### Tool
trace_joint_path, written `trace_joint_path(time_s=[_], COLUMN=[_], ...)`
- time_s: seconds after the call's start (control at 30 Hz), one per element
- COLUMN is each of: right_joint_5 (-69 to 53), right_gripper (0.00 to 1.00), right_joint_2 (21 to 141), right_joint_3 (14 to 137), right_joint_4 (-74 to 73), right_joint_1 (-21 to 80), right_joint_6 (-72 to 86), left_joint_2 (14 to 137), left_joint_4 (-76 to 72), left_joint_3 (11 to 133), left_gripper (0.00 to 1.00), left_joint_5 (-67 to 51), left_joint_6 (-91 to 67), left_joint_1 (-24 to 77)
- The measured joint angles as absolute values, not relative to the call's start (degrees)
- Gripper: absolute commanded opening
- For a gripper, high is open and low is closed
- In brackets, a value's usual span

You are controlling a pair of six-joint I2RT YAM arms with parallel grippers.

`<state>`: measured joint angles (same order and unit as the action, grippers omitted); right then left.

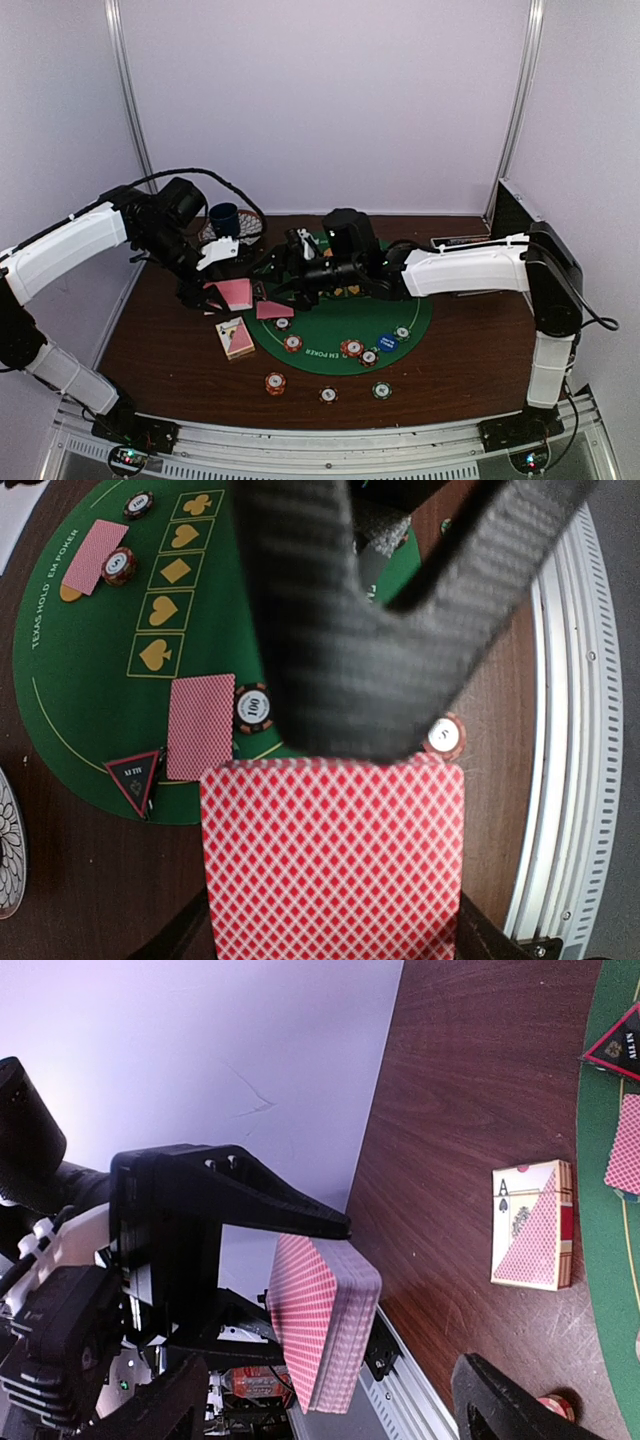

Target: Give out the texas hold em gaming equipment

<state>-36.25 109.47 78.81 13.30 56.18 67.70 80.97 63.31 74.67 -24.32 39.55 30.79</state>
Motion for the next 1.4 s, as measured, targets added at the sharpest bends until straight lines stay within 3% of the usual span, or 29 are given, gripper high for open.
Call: trace_joint_path(time_s=[0.7, 1.4], right_joint_5=[-42.3, -43.6], right_gripper=[0.80, 0.57], right_joint_2=[120.2, 119.9], right_joint_3=[90.9, 89.8], right_joint_4=[13.1, 10.7], right_joint_1=[57.5, 56.0], right_joint_6=[68.8, 68.8], left_joint_2=[81.0, 81.1], left_joint_4=[63.5, 63.5], left_joint_3=[76.2, 76.2], left_gripper=[0.00, 0.00], left_joint_5=[-24.9, -24.9], left_joint_6=[39.0, 39.0], left_joint_1=[30.8, 30.8])
